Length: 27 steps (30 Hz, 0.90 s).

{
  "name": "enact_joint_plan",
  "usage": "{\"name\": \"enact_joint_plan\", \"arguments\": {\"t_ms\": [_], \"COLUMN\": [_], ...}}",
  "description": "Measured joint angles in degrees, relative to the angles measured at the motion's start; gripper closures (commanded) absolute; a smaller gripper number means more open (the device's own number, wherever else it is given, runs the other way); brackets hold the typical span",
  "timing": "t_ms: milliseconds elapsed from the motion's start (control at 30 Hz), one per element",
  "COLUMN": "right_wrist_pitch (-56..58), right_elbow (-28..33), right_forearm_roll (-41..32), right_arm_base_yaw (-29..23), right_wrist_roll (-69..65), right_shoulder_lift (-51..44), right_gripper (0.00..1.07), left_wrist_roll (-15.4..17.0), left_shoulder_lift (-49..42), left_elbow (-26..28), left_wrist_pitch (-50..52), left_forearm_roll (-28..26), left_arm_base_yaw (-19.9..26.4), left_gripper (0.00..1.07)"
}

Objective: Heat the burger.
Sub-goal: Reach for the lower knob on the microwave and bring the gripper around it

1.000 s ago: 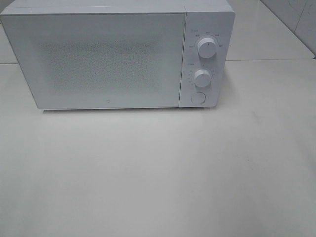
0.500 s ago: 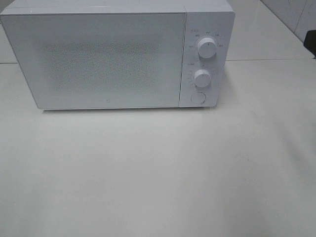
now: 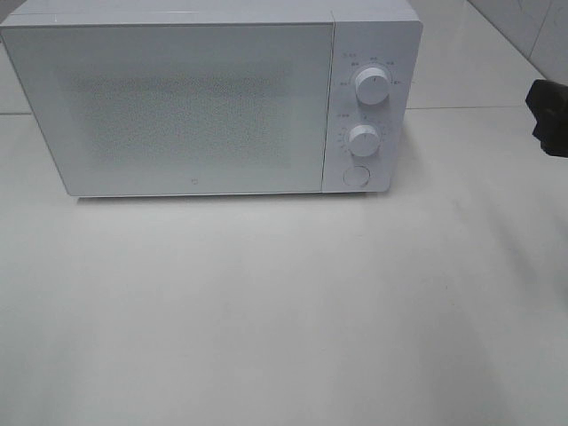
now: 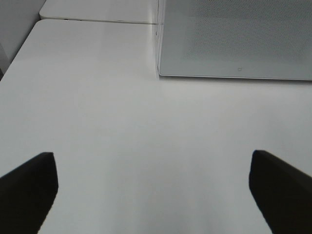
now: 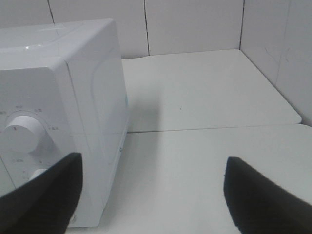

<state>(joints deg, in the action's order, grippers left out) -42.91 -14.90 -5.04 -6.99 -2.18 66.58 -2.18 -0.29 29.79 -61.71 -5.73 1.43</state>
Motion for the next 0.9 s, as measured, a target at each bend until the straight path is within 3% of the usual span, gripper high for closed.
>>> {"name": "enact_joint_plan", "arguments": {"t_ms": [200, 233, 300, 567, 900], "right_wrist_pitch": [-4.93, -6.99, -7.96, -20.40, -25.55], "right_elbow": [0.17, 0.17, 0.17, 0.06, -2.58], "right_forearm_roll": [-8.71, -12.66, -14.67, -29.11, -39.42], "right_arm_base_yaw": [-7.28, -10.77, -12.15, -25.73, -35.24], "right_wrist_roll": [7.62, 11.23, 12.61, 20.40, 22.06], "right_shoulder_lift": [5.27, 7.51, 8.42, 17.53, 22.86], "right_gripper": [0.32, 0.32, 0.32, 0.32, 0.32], "left_wrist_roll": [0.00, 0.00, 0.00, 0.00, 0.00], "left_shoulder_lift": [0.00, 0.00, 0.00, 0.00, 0.00], "left_elbow": [0.00, 0.00, 0.00, 0.00, 0.00], "left_wrist_pitch": [0.00, 0.00, 0.00, 0.00, 0.00], "left_forearm_roll": [0.00, 0.00, 0.00, 0.00, 0.00], "left_arm_base_yaw": [0.00, 0.00, 0.00, 0.00, 0.00], "left_gripper": [0.06, 0.06, 0.06, 0.06, 0.06]}}
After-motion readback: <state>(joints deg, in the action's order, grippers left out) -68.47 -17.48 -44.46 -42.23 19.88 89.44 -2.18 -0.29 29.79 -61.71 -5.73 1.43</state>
